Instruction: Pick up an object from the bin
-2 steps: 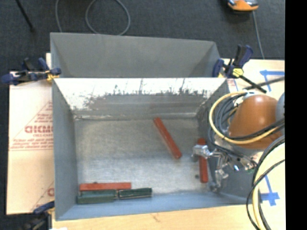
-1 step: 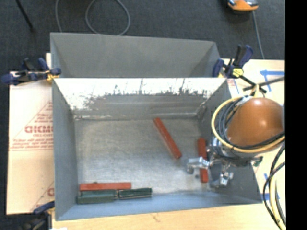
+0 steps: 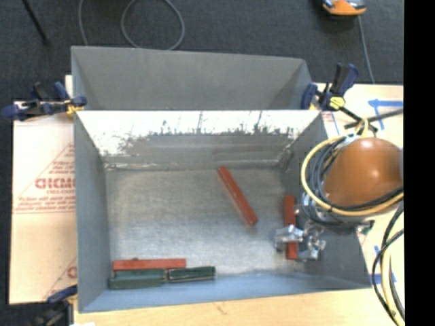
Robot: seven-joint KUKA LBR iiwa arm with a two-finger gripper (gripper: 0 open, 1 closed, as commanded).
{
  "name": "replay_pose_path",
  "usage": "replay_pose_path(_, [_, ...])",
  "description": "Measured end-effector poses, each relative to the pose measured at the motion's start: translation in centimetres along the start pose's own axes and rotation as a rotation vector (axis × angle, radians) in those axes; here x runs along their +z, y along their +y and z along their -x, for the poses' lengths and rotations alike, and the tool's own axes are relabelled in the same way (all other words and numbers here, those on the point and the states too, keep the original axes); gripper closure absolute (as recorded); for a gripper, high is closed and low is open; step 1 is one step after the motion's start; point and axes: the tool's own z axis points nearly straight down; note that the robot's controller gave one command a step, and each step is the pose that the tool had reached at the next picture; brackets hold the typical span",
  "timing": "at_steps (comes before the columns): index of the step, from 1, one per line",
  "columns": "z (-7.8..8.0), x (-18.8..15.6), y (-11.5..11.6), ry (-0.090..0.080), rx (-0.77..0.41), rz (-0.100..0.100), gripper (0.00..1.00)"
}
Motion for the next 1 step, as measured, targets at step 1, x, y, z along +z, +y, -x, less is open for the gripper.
replay_pose_path(1, [0.50, -13.69, -1.97, 0.007, -0.058, -0.016, 1.00])
